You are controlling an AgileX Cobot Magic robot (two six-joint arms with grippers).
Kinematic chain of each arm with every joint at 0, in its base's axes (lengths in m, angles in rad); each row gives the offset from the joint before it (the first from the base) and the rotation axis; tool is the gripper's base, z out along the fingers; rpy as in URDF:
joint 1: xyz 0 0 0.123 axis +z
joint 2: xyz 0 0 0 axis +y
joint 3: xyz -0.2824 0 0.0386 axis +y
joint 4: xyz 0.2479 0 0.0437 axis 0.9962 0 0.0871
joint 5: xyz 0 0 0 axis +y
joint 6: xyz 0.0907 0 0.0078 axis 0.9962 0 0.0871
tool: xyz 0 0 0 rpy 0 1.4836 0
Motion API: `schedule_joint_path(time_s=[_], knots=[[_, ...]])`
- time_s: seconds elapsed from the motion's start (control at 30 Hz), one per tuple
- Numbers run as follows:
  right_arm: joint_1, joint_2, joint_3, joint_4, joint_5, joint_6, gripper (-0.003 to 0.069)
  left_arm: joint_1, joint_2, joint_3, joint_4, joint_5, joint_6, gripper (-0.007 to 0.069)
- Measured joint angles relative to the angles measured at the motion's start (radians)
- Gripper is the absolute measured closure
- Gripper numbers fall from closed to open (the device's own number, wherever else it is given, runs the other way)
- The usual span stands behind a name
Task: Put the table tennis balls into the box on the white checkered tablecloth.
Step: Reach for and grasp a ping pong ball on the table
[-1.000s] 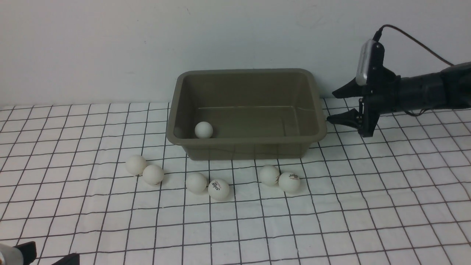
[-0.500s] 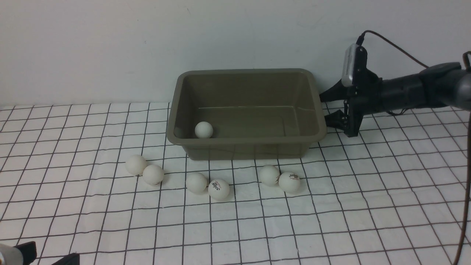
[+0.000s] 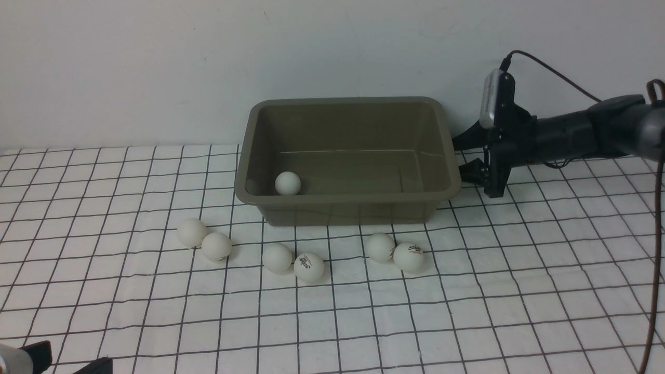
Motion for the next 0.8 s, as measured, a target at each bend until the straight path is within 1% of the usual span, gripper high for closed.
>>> schedule_joint_path(time_s=[0.1, 0.3, 0.5, 0.6, 0.67, 0.8], knots=[[0.010, 0.005, 0.000, 0.003, -0.029, -0.009, 0.0216, 0.000, 0.000, 0.000, 0.000, 0.000, 0.000, 0.0153], [0.034, 0.011, 0.000, 0.005, -0.034, -0.015, 0.0216, 0.000, 0.000, 0.000, 0.000, 0.001, 0.000, 0.0153], [0.054, 0.011, 0.000, 0.004, -0.101, -0.015, 0.0220, 0.000, 0.000, 0.000, 0.000, 0.001, 0.000, 0.0153], [0.056, 0.014, 0.000, 0.004, -0.137, -0.004, 0.0258, 0.000, 0.000, 0.000, 0.000, 0.001, 0.000, 0.0153], [0.056, 0.016, 0.000, 0.010, -0.158, 0.006, 0.0307, 0.000, 0.000, 0.000, 0.000, 0.001, 0.000, 0.0153], [0.050, 0.016, 0.000, 0.031, -0.208, 0.012, 0.0308, 0.000, 0.000, 0.000, 0.000, 0.001, 0.000, 0.0153]])
